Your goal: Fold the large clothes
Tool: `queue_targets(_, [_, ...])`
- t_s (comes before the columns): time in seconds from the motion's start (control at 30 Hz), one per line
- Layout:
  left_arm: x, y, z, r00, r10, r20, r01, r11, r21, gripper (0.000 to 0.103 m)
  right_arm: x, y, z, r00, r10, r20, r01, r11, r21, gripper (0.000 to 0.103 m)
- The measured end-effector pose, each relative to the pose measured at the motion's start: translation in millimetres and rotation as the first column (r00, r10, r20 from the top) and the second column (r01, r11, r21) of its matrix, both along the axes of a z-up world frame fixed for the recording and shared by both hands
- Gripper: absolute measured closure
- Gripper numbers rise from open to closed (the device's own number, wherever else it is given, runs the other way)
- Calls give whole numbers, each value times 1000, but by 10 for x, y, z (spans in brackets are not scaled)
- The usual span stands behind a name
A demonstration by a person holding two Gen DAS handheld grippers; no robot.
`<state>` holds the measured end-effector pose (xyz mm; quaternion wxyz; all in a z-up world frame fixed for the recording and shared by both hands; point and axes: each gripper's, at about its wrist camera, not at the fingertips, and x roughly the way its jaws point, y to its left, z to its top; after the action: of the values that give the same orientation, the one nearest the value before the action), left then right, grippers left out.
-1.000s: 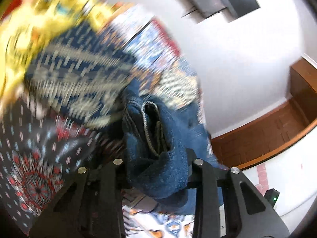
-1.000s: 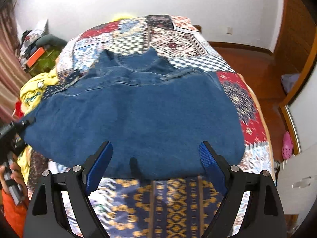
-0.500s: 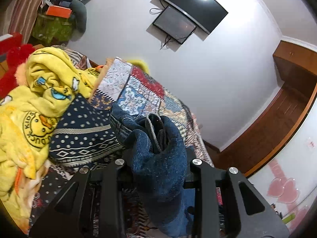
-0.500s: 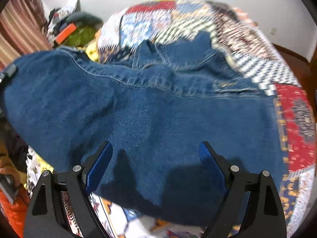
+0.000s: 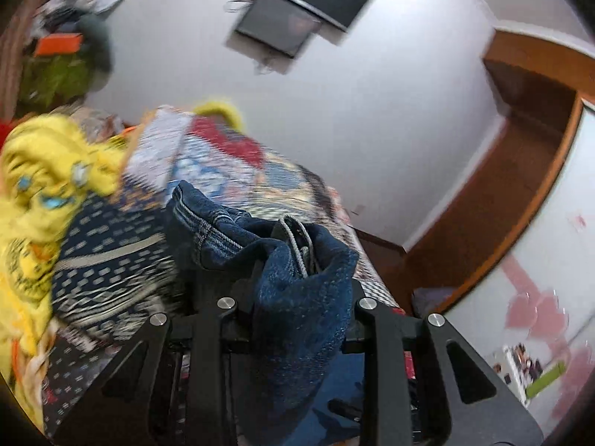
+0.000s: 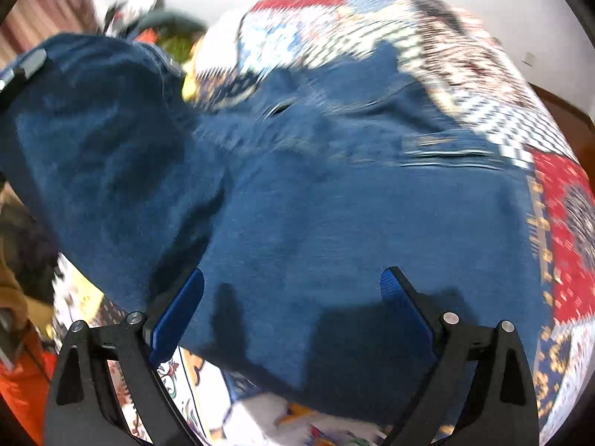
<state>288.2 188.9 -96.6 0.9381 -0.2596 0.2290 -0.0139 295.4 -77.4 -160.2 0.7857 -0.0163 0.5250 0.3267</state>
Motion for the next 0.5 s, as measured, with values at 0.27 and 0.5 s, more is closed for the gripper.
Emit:
queue_targets(0.27, [824, -1396, 119, 962, -270, -42, 272, 960, 60, 77, 20, -1276, 305, 959, -267, 97, 268, 963, 3, 8])
queue_targets(0.5, [911, -2538, -539, 840, -471, -268, 522, 837, 166, 78, -68, -2109, 331, 896, -432, 102, 435, 900, -17, 8])
